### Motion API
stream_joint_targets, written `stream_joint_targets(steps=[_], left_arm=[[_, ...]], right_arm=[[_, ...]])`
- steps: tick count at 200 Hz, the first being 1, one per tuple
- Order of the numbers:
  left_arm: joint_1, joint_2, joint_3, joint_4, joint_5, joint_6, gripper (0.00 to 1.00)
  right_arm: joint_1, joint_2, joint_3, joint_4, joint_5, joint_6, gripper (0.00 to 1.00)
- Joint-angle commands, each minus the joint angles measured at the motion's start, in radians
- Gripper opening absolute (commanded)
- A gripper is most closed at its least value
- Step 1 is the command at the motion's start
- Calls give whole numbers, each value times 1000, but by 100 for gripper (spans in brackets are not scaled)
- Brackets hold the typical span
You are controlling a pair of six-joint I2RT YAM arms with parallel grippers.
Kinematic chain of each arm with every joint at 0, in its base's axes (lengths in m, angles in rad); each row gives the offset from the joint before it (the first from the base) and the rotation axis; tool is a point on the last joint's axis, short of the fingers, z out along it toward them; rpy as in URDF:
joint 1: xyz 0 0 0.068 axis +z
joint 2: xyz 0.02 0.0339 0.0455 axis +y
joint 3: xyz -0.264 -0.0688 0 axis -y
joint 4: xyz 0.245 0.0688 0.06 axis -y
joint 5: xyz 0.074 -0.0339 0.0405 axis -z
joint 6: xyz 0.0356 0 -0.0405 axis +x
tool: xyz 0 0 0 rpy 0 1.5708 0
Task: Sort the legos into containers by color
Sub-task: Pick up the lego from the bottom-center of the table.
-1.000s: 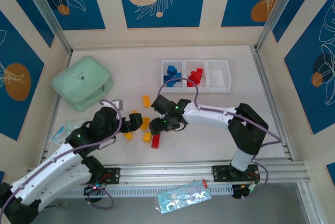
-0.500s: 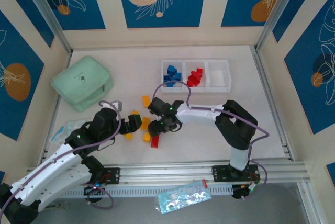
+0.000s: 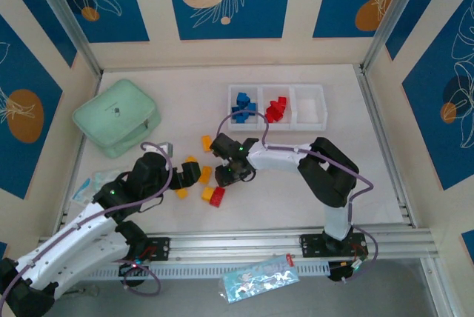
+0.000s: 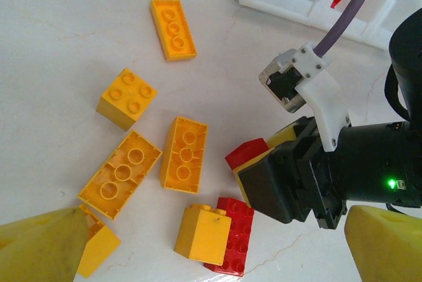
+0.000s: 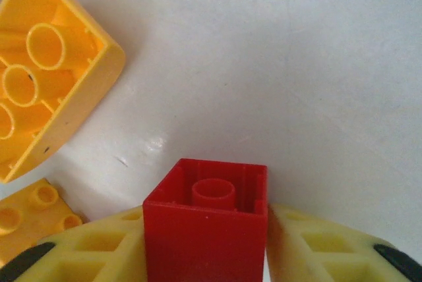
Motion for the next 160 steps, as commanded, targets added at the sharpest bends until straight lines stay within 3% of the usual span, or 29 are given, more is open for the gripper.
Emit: stream_joint_targets(steps=[1, 73, 128, 160], left_arm=[[10, 2, -10, 9, -10, -2, 99], [10, 27, 17, 42, 30, 0, 99], [9, 145, 64, 135, 90, 23, 99], [10, 221, 80, 213, 116, 32, 99]], right_arm=[[4, -9, 19, -12, -2, -3, 37], [-81, -176, -27, -50, -23, 27, 31], [-286, -288, -11, -126, 7, 8, 31], [-423, -267, 61, -145, 10, -17, 31]])
